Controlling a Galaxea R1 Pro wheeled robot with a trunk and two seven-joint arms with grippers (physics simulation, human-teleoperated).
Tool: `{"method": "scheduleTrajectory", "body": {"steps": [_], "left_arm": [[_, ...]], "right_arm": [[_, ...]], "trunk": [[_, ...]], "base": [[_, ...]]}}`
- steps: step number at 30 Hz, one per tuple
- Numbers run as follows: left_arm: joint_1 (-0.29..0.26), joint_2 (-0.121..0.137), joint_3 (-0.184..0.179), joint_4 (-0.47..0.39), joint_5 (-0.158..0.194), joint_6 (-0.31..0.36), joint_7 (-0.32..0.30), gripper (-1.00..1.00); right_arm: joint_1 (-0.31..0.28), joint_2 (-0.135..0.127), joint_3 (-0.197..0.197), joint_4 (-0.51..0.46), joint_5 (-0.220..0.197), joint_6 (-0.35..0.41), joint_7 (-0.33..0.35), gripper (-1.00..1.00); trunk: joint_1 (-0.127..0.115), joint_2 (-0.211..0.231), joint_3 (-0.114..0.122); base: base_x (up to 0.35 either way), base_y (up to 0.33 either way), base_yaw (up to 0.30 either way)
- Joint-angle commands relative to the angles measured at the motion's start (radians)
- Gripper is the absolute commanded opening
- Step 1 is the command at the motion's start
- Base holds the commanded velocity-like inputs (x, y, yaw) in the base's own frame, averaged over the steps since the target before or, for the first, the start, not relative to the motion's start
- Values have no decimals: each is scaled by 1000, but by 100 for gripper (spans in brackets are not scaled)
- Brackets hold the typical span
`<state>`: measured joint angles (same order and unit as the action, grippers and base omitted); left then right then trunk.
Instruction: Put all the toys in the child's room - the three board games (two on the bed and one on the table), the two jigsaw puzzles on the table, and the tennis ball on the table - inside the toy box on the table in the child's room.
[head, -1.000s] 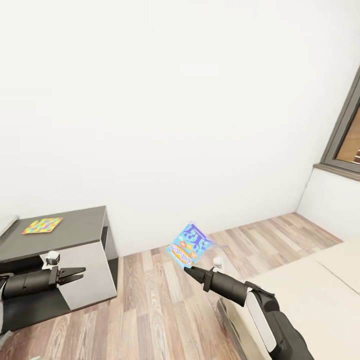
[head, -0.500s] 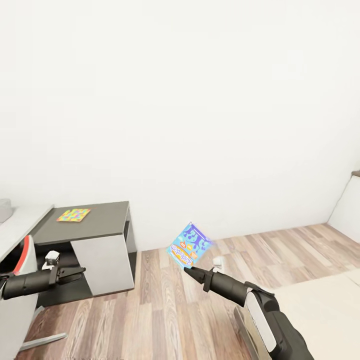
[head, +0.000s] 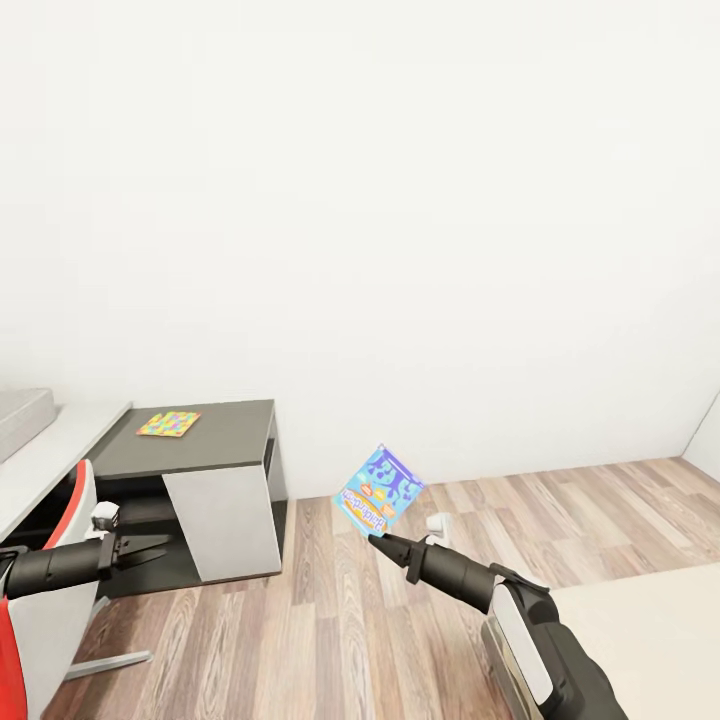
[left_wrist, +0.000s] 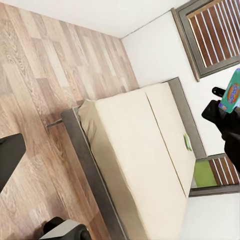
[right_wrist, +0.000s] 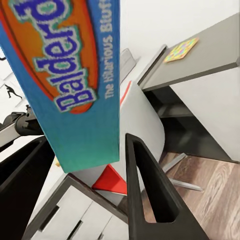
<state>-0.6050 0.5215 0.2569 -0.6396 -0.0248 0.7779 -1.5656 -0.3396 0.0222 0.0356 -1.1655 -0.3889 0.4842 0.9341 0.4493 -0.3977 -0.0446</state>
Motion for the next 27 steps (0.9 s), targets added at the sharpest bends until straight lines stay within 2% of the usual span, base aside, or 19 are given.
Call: {"method": "scheduleTrajectory", "body": {"steps": [1,8,11,14,24,27], "left_arm": [[-1,0,1,0,-3,11,-5,100],[-1,0,1,0,-3,11,-5,100],[-1,0,1,0,-3,12,-5,100],[-1,0,1,0,-3,12,-5,100],[-1,1,1,0,-3,10,-5,100],[-1,1,0,0,-3,10,-5,100]], "right_arm": [[-1,0,0,0,-8,8,-4,-100],[-1,-1,0,0,-14,9,-66,-100],[-1,-4,-1,-3,-19,10,-70,-100],[-1,-2,-2,-5,-13,62,-74,-100],[-1,-1,-13,-4,-12,88,-78,-100],[-1,-5,-16,-4,-13,111,-99,-100]], "trunk": [[1,-2,-2],[1,-2,-2],[1,-2,-2],[1,-2,-2],[1,-2,-2],[1,-2,-2]], "base": [[0,0,3],[0,0,1],[0,0,0],[0,0,0],[0,0,0],[0,0,0]]}}
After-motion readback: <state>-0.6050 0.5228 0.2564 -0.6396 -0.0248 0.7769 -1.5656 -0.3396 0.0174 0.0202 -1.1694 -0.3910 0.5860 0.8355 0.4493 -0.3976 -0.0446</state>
